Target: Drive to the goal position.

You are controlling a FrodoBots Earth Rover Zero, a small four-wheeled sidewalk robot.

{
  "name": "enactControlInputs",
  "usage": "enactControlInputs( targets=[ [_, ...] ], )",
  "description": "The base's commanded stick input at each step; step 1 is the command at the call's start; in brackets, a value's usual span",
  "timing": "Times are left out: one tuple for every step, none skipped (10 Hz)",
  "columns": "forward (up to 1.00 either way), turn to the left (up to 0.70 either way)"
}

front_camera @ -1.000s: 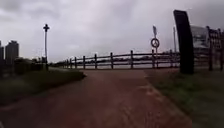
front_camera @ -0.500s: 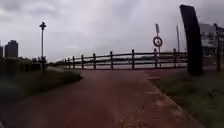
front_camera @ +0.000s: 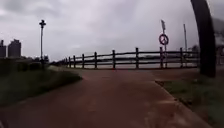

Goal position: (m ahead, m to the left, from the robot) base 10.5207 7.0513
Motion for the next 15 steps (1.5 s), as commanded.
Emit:
enactControlInputs(
  targets=[
    [1.00,0.00],
    [1.00,0.10],
    [1.00,0.39],
    [1.00,0.20],
    [1.00,0.08],
    [1.00,0.00],
    [1.00,0.00],
    [1.00,0.05],
    [1.00,0.30],
    [1.00,0.40],
    [1.00,0.00],
    [1.00,0.00],
    [1.00,0.00],
    [1.00,0.00],
    [1.00,0.00]
  ],
)
